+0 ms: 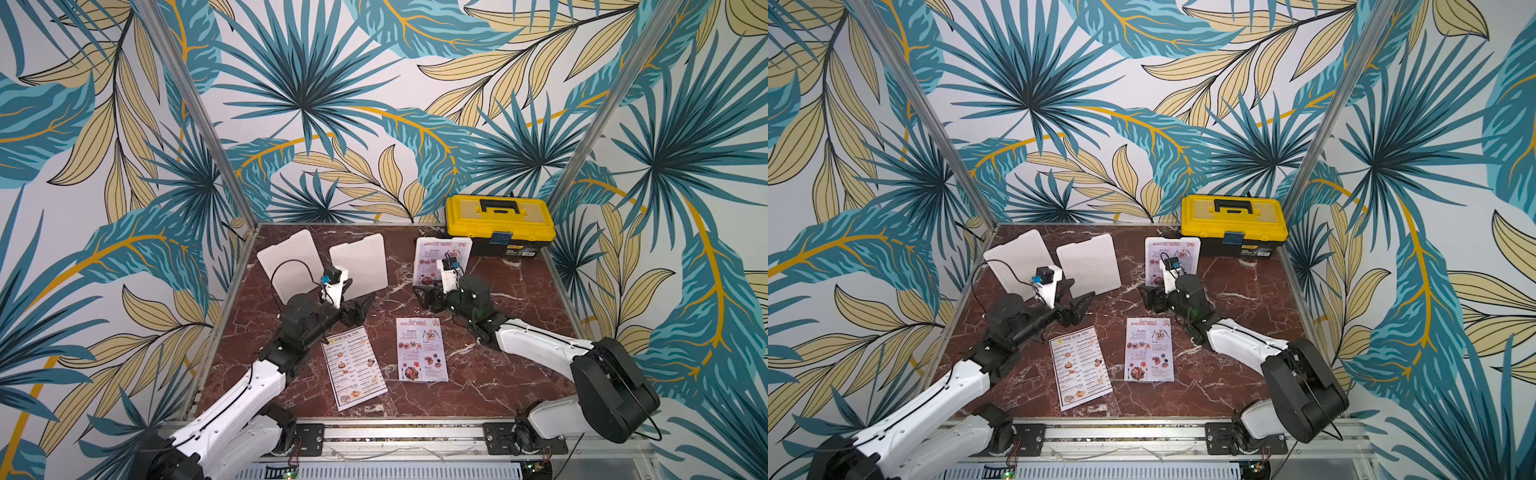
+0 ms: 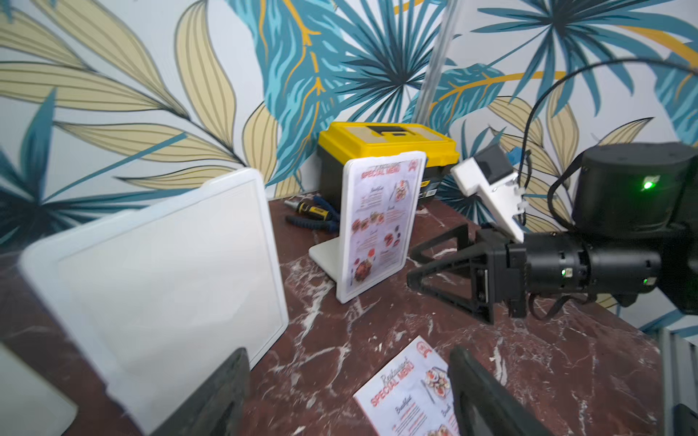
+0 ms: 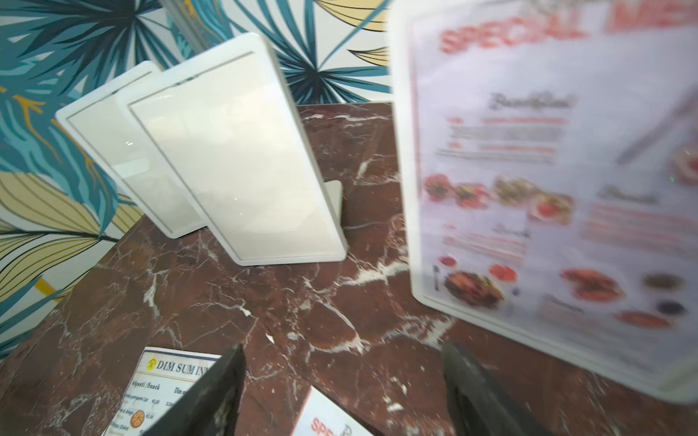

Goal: Insert the menus into the narrow rack
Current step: Move the narrow rack to the center of the board, then adjust the narrow rack at the center of the board.

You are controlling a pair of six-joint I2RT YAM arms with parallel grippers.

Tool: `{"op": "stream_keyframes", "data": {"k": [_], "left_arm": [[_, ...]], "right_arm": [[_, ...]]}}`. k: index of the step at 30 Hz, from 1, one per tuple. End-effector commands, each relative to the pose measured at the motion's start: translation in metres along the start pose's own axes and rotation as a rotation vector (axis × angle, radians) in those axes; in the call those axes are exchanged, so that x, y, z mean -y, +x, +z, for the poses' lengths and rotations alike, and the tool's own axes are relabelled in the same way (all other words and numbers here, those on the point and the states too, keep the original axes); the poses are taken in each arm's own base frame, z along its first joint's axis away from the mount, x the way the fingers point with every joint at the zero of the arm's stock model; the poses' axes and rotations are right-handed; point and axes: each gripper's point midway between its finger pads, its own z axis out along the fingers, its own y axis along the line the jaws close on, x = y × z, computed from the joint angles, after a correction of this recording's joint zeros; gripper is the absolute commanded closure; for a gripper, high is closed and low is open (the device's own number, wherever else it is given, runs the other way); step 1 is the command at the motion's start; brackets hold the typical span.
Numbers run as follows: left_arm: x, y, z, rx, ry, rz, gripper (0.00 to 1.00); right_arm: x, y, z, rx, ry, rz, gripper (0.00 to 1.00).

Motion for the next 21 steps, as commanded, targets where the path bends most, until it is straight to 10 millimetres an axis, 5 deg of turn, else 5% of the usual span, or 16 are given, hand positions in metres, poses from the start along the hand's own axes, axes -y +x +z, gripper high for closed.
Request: {"op": "stream_keyframes", "data": {"k": [1, 5, 14, 21], "left_arm": [[-0.028, 0.001, -0.02, 0.064, -0.163, -0.003, 0.12], [-0.042, 0.003, -0.034, 0.101, -0.242, -0.04, 0.1], [-0.053, 0.018, -0.03, 0.062, -0.266, -0.097, 0.1], [-0.05, 0.011, -0.028, 0.073, -0.242, -0.113, 0.1]], "right_arm": [[-0.023, 0.002, 0.019, -0.051, -0.093, -0.098, 0.15], [-0.024, -0.01, 0.049, -0.072, -0.094, -0.124, 0.1], [-0.053, -0.022, 0.114, -0.154, -0.274, -0.193, 0.06], [-0.082, -0.02, 0.137, -0.203, -0.469, -0.178, 0.07]]}}
